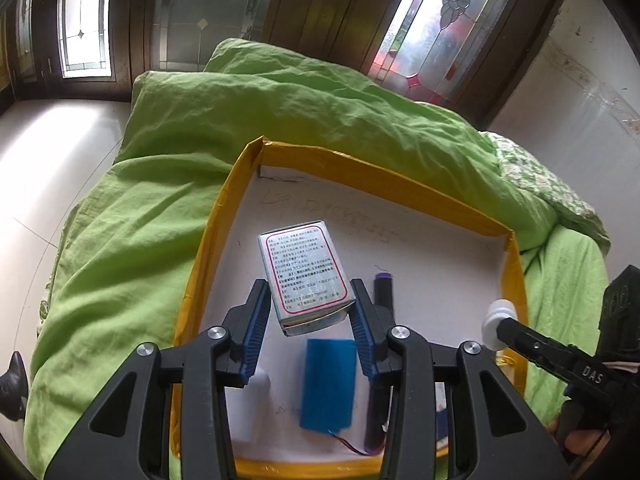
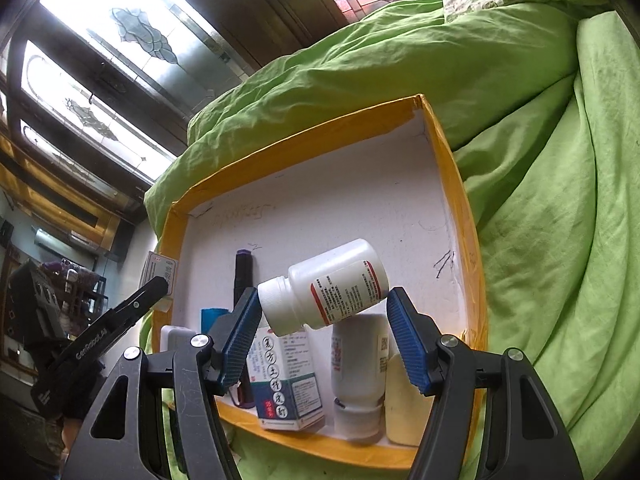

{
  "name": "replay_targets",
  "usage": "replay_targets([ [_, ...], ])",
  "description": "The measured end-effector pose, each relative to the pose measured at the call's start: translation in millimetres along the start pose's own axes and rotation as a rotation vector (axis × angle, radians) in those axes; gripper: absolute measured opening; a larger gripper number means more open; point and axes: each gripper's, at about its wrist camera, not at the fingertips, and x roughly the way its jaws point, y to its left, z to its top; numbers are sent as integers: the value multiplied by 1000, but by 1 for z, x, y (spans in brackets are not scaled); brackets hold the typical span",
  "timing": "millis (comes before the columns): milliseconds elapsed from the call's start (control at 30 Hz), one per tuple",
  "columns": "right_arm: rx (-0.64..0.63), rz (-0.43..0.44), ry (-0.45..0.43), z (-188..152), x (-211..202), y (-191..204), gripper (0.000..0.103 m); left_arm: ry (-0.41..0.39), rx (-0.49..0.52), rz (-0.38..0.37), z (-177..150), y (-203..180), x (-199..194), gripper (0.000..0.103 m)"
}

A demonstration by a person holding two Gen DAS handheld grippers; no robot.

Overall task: Organize rigid objects
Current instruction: 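Carry the pill bottle and medicine box over the tray with both tools, then lower the box and pill bottle into the tray and open both tools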

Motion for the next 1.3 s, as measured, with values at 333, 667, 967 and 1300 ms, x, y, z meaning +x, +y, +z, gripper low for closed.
replay_targets([
  [333, -2, -33, 8, 8, 13, -9, 60, 24, 81, 80, -13, 2, 18, 37],
  [667, -154, -189, -16, -1, 23, 8, 60, 50, 80, 110, -20, 3, 24, 38],
  [967, -139, -184, -39, -2, 16, 6, 67, 32, 63, 69, -17, 1, -9, 61],
  [1300, -147, -108, -85, -20, -31, 21, 73, -46, 31, 20, -67, 26, -95, 74],
])
